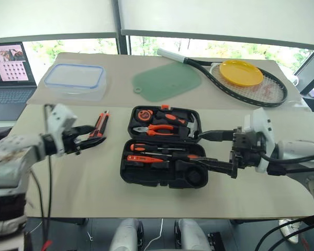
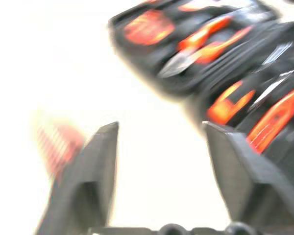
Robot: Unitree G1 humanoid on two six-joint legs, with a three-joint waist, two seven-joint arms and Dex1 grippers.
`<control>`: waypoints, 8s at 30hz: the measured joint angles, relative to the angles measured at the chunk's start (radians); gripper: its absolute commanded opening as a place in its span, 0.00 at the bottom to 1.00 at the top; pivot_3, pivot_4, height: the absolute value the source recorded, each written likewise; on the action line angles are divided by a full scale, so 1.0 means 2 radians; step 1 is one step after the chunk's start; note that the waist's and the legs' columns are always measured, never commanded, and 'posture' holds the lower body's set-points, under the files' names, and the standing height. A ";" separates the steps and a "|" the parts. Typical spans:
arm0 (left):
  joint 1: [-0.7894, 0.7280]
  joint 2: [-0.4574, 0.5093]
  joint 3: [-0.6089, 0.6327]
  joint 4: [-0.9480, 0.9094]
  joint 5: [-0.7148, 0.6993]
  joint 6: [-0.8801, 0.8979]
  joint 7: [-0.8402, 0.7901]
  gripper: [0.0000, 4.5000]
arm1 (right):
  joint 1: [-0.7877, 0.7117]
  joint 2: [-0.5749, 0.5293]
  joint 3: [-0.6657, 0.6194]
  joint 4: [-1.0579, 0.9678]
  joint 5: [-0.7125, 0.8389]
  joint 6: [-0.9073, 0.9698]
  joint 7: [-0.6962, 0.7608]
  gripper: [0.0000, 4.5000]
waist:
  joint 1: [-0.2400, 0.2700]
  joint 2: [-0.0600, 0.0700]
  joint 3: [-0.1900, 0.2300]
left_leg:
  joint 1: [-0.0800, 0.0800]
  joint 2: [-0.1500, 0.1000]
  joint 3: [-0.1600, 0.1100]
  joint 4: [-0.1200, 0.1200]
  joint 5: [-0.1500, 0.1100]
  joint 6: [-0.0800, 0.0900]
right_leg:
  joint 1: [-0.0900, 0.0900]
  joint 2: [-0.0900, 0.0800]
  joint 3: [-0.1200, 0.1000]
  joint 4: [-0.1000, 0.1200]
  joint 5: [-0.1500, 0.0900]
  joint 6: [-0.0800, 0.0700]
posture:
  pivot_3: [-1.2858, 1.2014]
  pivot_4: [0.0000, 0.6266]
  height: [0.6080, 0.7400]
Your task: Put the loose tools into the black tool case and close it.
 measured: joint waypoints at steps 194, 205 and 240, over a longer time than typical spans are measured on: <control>-0.196 0.036 -0.204 -0.072 -0.135 -0.006 -0.201 0.99 | 0.019 -0.028 -0.005 0.353 -0.270 -0.111 0.064 1.00 | 0.004 0.002 -0.001 | 0.000 -0.001 0.001 0.000 0.000 -0.001 | 0.000 0.001 0.001 0.000 -0.001 0.000 | 0.52 0.24 0.99; -0.195 0.047 -0.204 -0.070 -0.128 -0.026 -0.190 1.00 | -0.089 0.038 0.068 0.496 -0.355 -0.166 0.049 0.75 | 0.006 0.002 -0.001 | 0.000 -0.001 0.001 0.001 0.001 -0.002 | 0.000 0.001 0.001 -0.001 -0.001 0.001 | 0.52 0.24 0.99; -0.171 0.068 -0.240 -0.070 -0.098 -0.067 -0.216 1.00 | 0.042 0.006 0.153 0.042 -0.265 -0.048 0.108 0.01 | 0.008 0.002 -0.001 | 0.000 -0.001 0.001 0.000 0.000 -0.001 | 0.000 0.001 0.001 0.000 -0.001 0.000 | 0.52 0.24 0.99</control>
